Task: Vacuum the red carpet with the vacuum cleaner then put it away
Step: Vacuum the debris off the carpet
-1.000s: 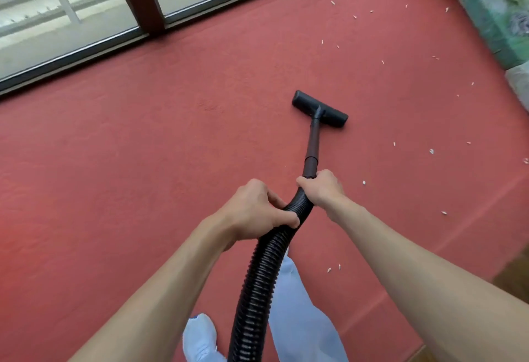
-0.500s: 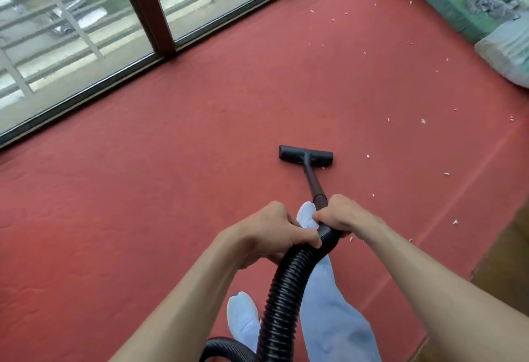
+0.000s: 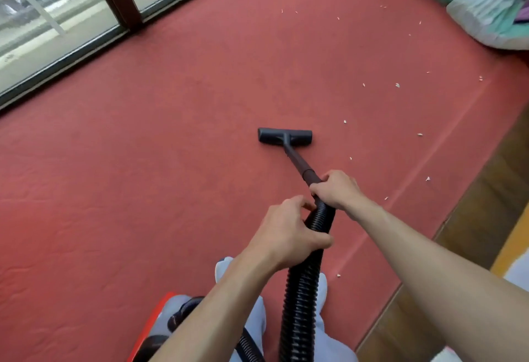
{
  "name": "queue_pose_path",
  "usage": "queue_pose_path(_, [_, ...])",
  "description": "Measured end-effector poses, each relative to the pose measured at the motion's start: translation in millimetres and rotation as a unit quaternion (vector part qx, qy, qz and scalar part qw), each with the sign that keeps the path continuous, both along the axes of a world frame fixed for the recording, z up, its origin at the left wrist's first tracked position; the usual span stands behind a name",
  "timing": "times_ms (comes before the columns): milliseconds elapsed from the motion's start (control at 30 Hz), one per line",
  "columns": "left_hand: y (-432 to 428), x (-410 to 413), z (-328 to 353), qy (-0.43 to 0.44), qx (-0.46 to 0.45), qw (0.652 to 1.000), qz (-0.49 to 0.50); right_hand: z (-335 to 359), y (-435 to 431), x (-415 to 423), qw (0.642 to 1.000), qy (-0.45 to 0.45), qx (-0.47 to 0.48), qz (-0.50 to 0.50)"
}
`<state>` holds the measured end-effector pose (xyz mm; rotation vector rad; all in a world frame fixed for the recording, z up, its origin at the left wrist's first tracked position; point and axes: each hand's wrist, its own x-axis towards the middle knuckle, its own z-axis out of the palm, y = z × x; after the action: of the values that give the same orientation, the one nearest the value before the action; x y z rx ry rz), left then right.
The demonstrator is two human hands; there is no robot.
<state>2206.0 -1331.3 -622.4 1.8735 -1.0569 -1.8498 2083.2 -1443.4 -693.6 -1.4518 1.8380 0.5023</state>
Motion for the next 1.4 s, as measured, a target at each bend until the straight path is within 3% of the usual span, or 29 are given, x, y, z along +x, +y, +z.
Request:
queue_pose_path(167, [1,-28,-18,-0.031,-0.025,0.997,0.070,-22,-9,-14,0.996,-0.041,-0.066,-0.040])
queue_pose_path(300, [2,-45,-17,-0.013,-0.010,0.996,0.082,-22,-8,-37,0.996,-0.052,-0.066,-0.040])
queue_pose_path(600, [-10,-34,37,0.069,0.006,0.990,-0.119,36,32,-101,0.990,-0.102,0.052,-0.082])
queue_pose_path(800, [-10,-45,33,-0.016,-0.024,0.992,-0.124,12,32,-99,0.976,-0.140,0.010,-0.168])
queue_pose_path(1100, [-7,-81,-6,-0.119,-0.047,0.992,0.010,-41,-2,-82,0.967,-0.150,-0.052,-0.197])
queue_pose_path(1267, [-8,-77,11,-0.021,-0.037,0.999,0.024,-17,1,-103,0.938,-0.227,0.029,-0.259])
queue_pose_path(1400, [-6,-77,38,0.036,-0.030,0.998,-0.044,16,26,-131,0.911,-0.255,0.006,-0.324])
